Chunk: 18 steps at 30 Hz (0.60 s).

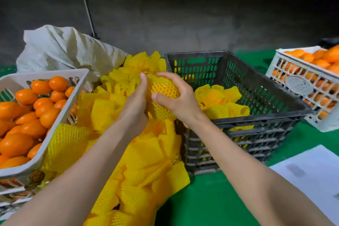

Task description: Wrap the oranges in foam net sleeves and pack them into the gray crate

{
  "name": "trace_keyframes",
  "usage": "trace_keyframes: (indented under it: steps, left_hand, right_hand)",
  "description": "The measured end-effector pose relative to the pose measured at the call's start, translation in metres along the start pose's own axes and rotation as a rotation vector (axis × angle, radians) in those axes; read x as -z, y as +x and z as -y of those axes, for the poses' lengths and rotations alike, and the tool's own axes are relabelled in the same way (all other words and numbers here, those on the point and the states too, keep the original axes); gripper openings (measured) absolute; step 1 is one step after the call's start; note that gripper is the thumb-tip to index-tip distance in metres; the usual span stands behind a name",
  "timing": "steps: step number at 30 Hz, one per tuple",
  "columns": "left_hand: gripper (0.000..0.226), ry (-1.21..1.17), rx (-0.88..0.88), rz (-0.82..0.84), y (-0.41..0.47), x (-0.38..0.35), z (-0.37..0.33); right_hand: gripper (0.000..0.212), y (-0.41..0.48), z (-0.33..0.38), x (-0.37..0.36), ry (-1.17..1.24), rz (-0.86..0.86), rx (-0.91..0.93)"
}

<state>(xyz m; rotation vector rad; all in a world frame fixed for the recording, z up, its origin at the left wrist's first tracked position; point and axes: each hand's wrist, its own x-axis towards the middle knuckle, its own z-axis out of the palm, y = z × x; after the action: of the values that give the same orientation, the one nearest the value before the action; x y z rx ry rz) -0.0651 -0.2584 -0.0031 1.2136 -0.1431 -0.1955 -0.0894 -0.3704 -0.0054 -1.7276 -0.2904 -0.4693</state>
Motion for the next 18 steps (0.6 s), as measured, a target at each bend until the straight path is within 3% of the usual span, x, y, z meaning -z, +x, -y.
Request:
trace_keyframes:
  steps: [2, 4, 8, 13, 16, 18]
  left_hand:
    - [0.041, 0.098, -0.084, 0.026, 0.005, -0.019, 0.008]
    - [0.041, 0.374, -0.219, 0.016, 0.010, -0.036, 0.019]
    - [0.027, 0.792, -0.325, 0.175, 0.023, -0.060, 0.040]
    - [0.020, 1.054, -0.460, 0.213, 0.030, -0.061, 0.056]
    - [0.019, 1.060, -0.477, 0.196, 0.030, -0.059, 0.058]
    - [0.019, 1.065, -0.474, 0.197, 0.030, -0.058, 0.058]
  right_hand:
    - [0.051, 0.007, 0.001, 0.025, -0.047, -0.080, 0.046]
    - [0.052, 0.014, -0.001, 0.055, -0.178, -0.166, 0.051]
    - [0.048, 0.029, -0.013, 0.118, -0.753, -0.187, -0.248]
    - [0.050, 0.028, -0.038, 0.166, -1.250, 0.266, -0.610]
    - [0.059, 0.022, -0.058, 0.169, -1.265, 0.545, -0.705]
    - [0.063, 0.021, -0.064, 0.173, -1.190, 0.631, -0.765]
